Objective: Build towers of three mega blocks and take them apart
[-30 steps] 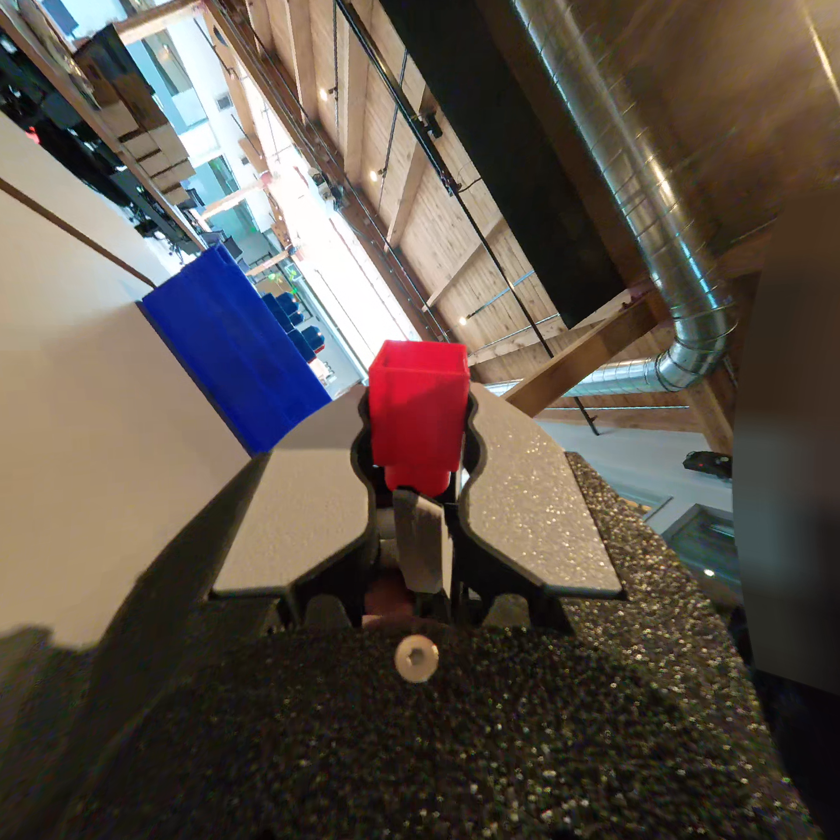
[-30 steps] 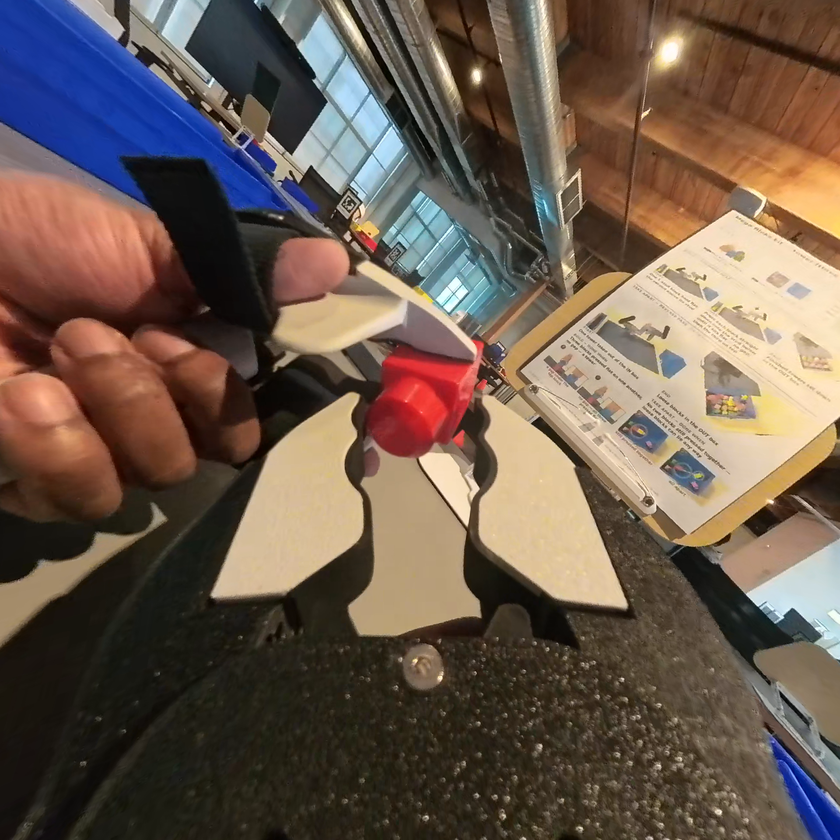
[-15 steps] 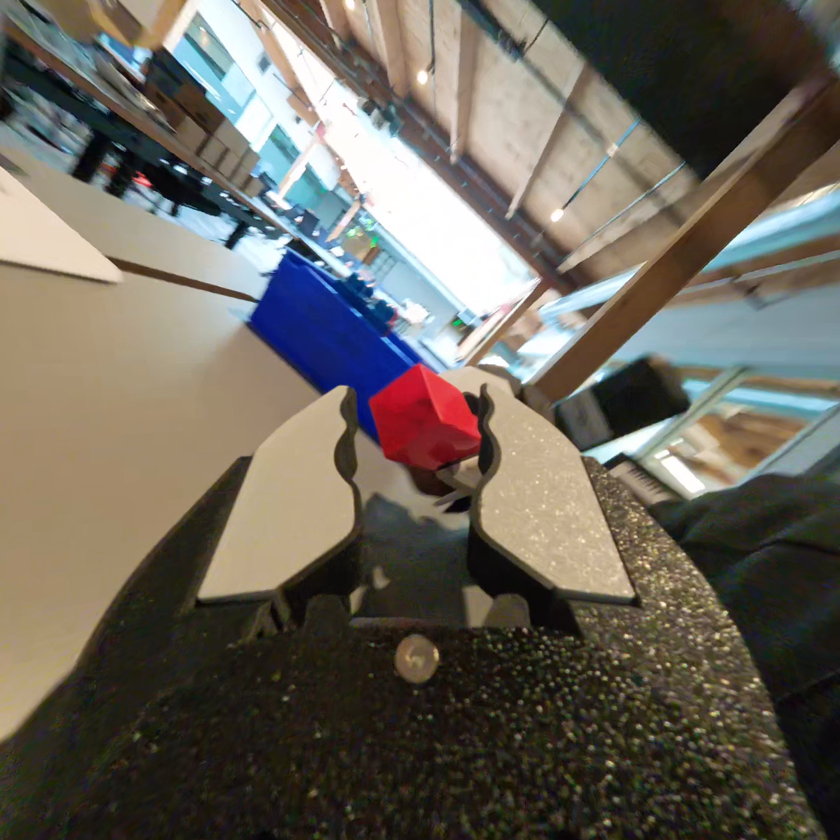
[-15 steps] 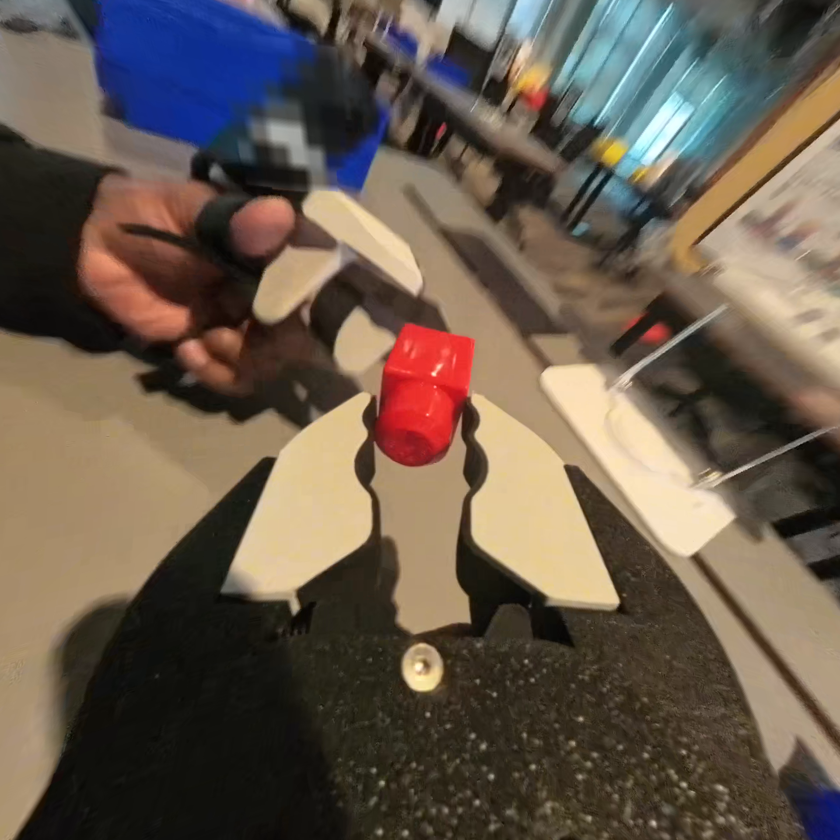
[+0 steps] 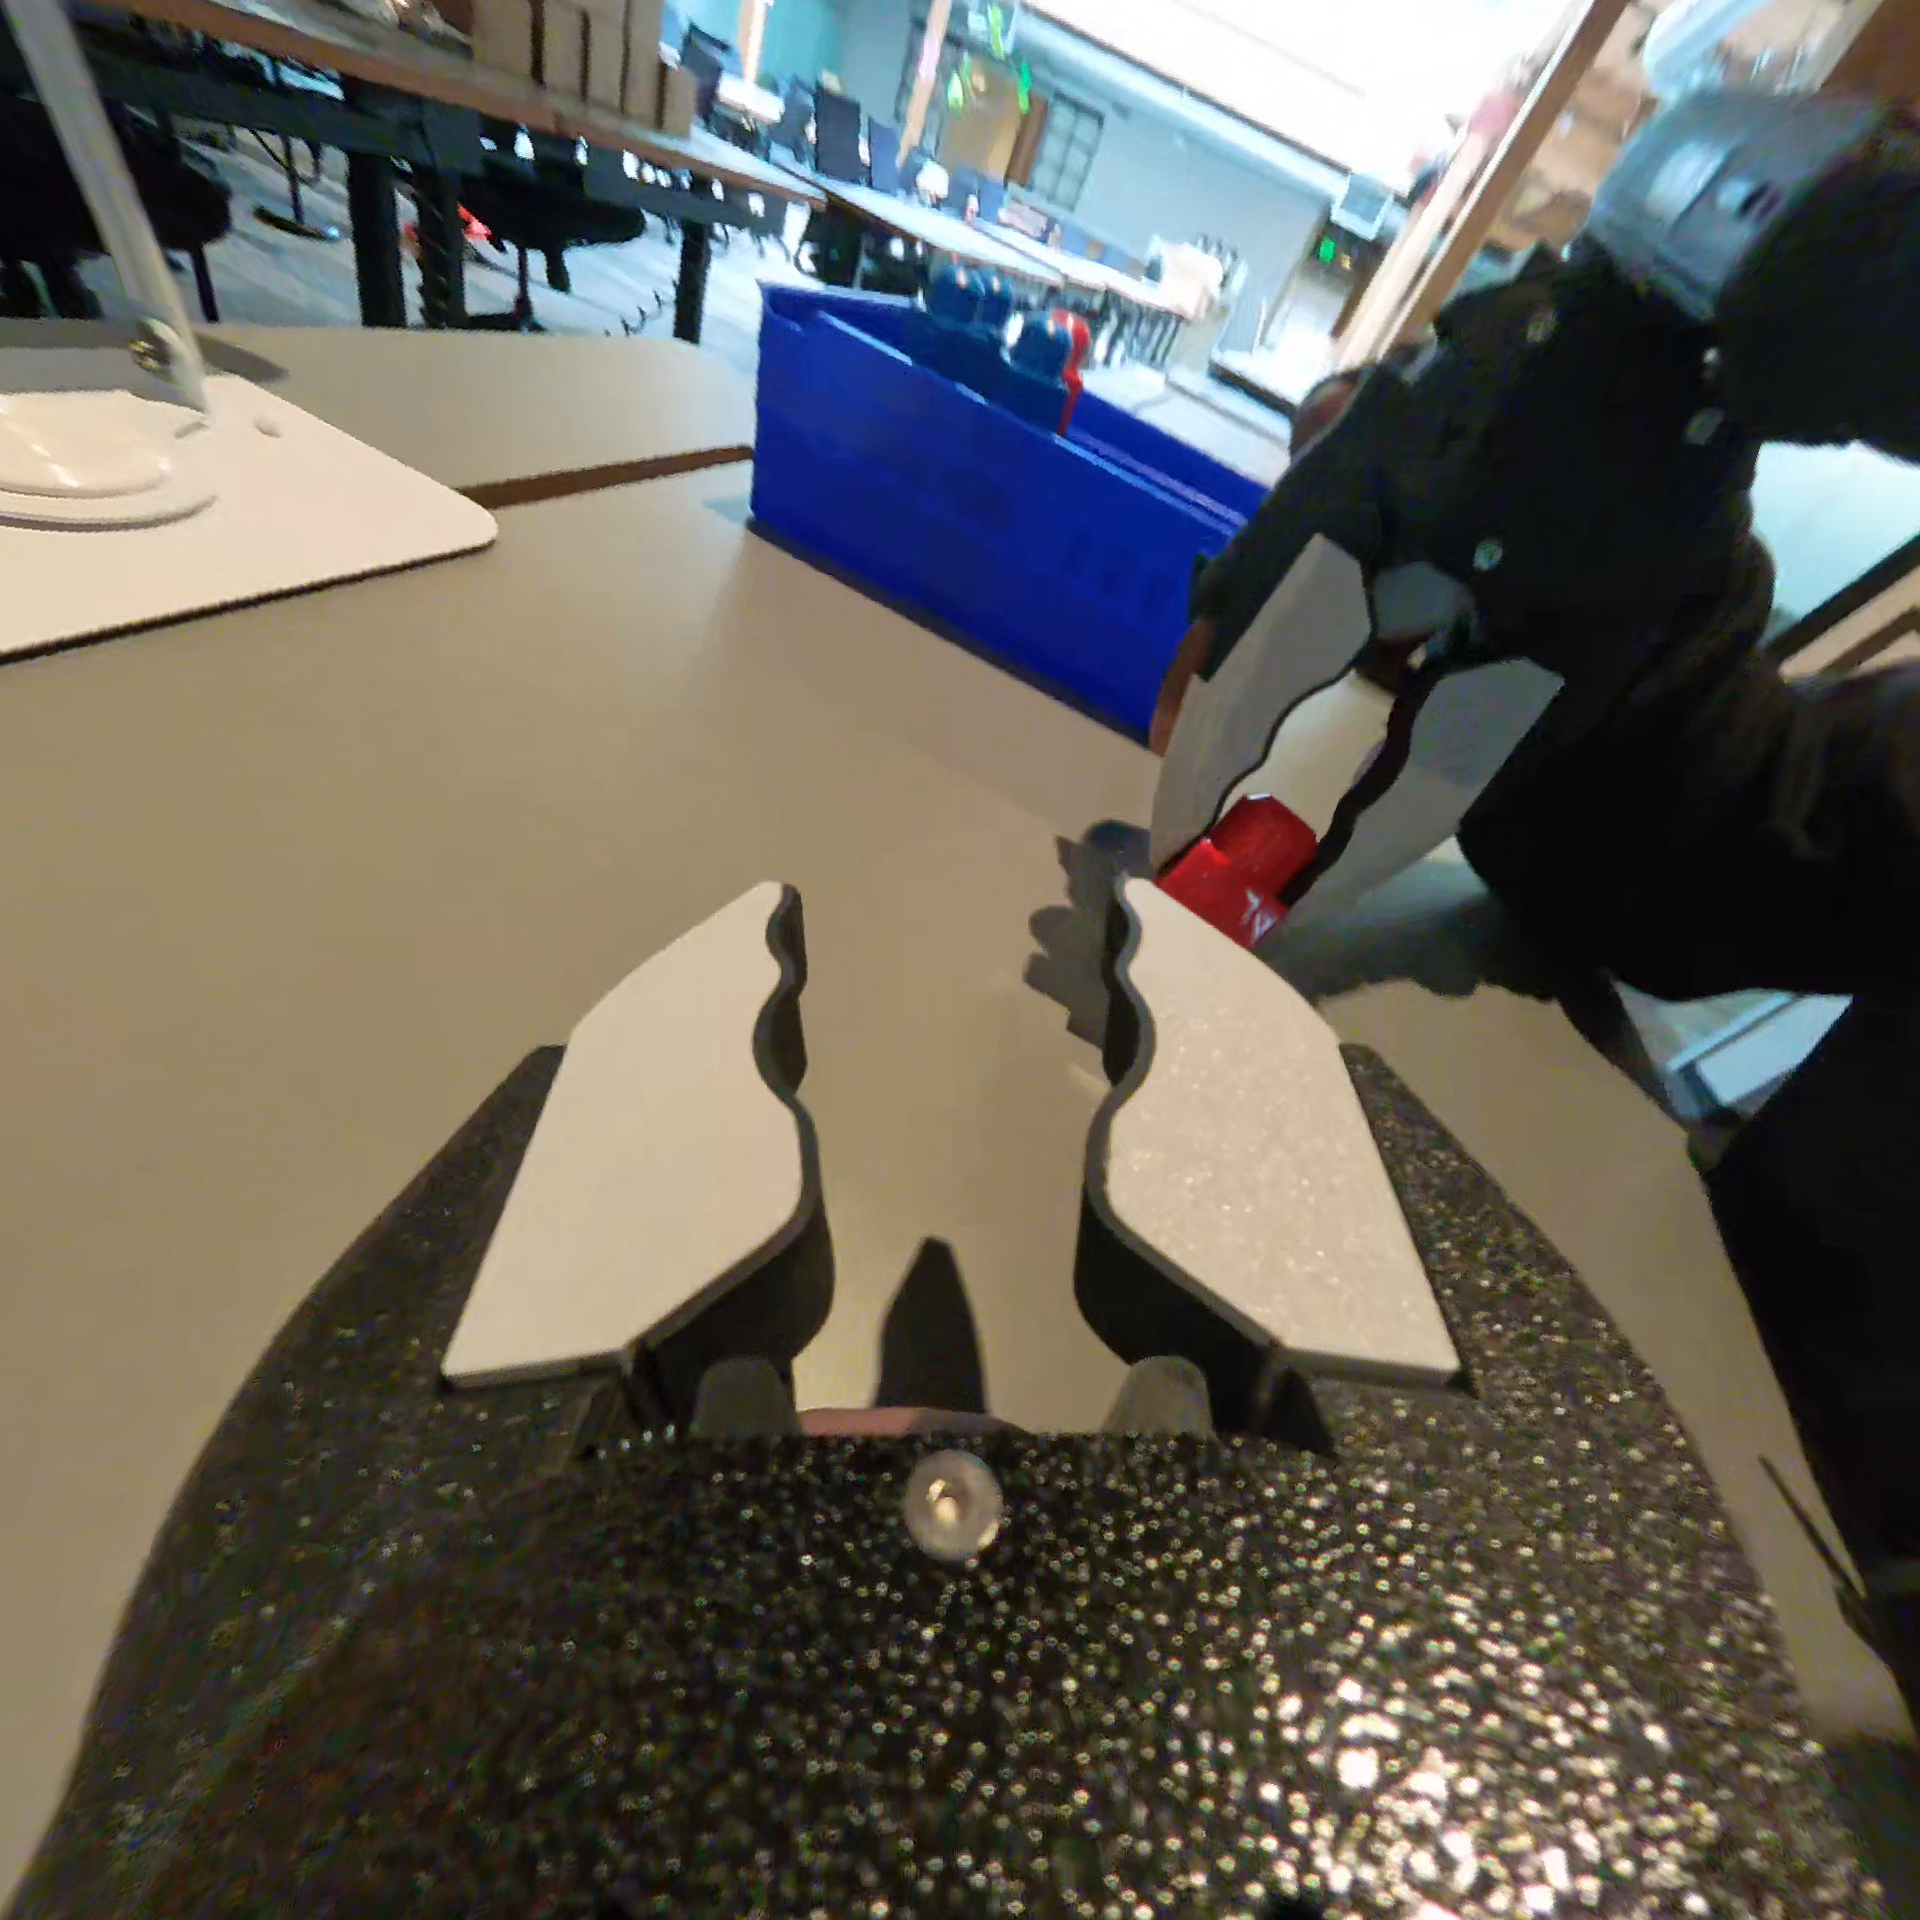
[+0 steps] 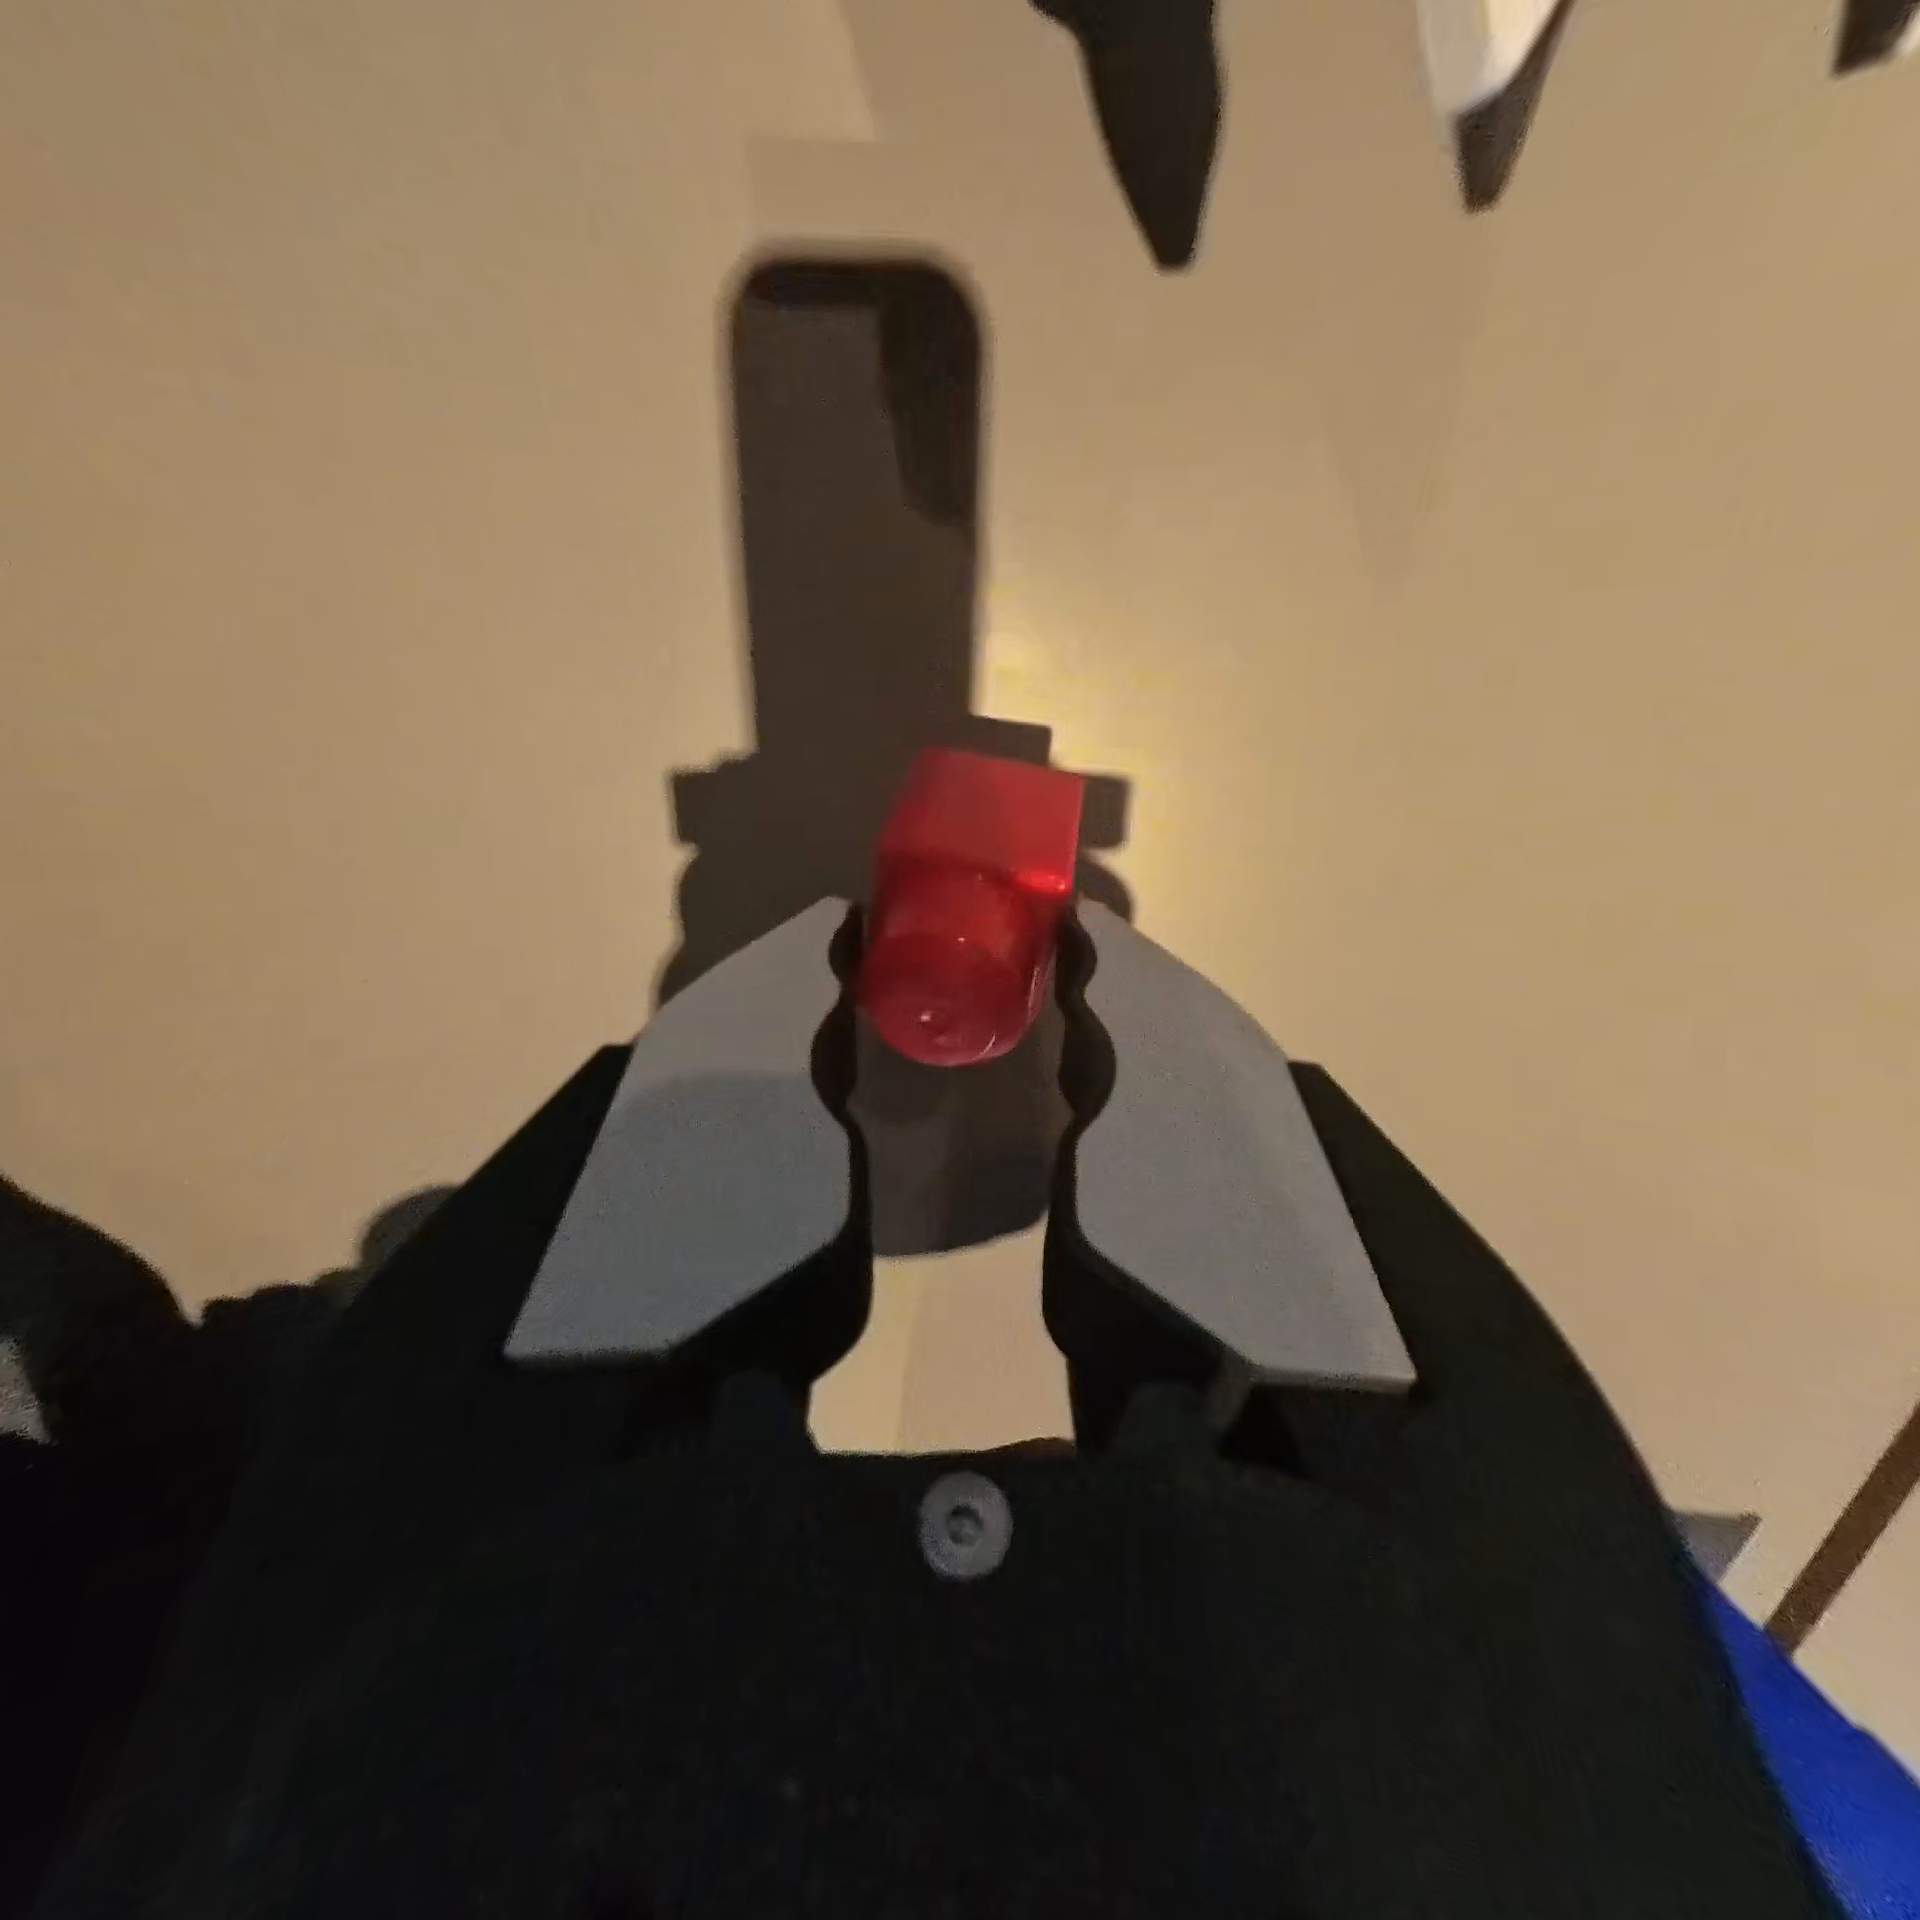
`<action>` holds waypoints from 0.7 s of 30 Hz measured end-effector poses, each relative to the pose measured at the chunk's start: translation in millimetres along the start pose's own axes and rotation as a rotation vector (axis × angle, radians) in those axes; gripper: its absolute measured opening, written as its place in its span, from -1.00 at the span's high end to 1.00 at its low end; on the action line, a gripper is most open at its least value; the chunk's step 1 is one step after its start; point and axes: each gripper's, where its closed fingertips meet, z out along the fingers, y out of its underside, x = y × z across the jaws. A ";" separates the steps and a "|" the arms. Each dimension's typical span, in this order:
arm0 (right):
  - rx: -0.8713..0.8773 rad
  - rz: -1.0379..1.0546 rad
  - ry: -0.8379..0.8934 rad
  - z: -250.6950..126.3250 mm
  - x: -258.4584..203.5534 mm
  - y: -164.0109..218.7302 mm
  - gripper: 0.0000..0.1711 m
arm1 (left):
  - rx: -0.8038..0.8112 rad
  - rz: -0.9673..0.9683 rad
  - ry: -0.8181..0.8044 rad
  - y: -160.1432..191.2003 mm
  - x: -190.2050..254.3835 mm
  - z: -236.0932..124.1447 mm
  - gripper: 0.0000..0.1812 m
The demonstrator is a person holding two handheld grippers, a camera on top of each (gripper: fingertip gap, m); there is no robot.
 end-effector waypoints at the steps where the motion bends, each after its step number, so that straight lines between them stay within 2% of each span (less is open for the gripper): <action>1: -0.014 -0.011 -0.025 4.1 -1.9 -1.1 0.58 | -0.023 0.020 0.003 3.2 2.5 1.6 0.39; 4: -0.051 -0.030 -0.063 17.3 -4.0 -1.3 0.58 | -0.065 0.055 0.016 9.2 8.1 4.4 0.38; 10: -0.002 -0.040 -0.055 22.7 -1.0 -9.6 0.59 | -0.080 0.045 0.045 11.9 12.7 5.8 0.38; 15: 0.073 -0.041 -0.032 15.3 2.2 -13.3 0.45 | -0.080 0.045 0.054 11.9 14.0 5.9 0.38; 18: 0.165 -0.032 0.002 5.0 5.3 -15.5 0.36 | -0.075 0.042 0.058 11.2 14.2 5.5 0.38; 21: 0.383 -0.053 0.080 -15.6 11.6 -31.8 0.34 | -0.066 0.045 0.061 10.0 14.8 4.9 0.38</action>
